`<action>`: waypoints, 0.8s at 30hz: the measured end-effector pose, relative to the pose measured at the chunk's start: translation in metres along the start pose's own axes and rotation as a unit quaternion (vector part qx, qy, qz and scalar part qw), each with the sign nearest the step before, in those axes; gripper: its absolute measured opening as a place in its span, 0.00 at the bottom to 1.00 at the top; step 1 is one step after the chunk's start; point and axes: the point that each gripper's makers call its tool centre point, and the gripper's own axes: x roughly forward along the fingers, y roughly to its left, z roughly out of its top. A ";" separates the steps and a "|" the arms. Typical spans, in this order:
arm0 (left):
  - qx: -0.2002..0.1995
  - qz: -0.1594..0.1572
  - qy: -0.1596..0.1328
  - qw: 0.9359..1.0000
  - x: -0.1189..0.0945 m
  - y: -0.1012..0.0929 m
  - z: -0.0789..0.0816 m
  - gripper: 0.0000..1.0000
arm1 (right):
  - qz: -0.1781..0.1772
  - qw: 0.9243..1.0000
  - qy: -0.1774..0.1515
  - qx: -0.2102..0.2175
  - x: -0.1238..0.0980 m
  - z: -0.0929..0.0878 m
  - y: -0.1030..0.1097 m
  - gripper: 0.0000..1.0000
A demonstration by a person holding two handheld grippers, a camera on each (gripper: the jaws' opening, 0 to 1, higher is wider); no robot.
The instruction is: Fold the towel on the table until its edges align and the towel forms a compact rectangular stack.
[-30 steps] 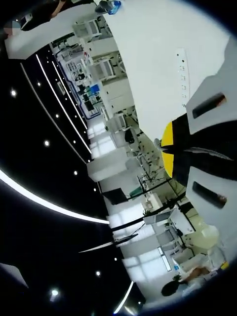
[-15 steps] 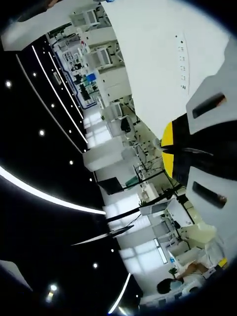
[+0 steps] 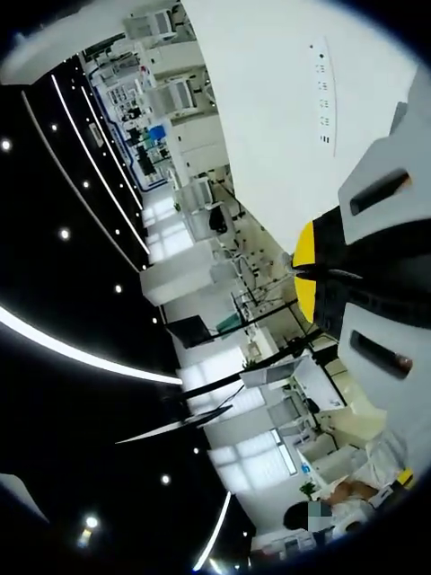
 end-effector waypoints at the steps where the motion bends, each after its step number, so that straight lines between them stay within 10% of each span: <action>1: -0.006 0.006 -0.002 1.000 -0.002 0.004 -0.001 0.02 | 0.000 1.000 0.004 -0.002 0.003 -0.003 0.001 0.00; 24: -0.108 0.132 0.014 0.985 -0.029 0.073 -0.063 0.02 | -0.009 0.998 0.063 0.009 0.063 -0.076 0.012 0.00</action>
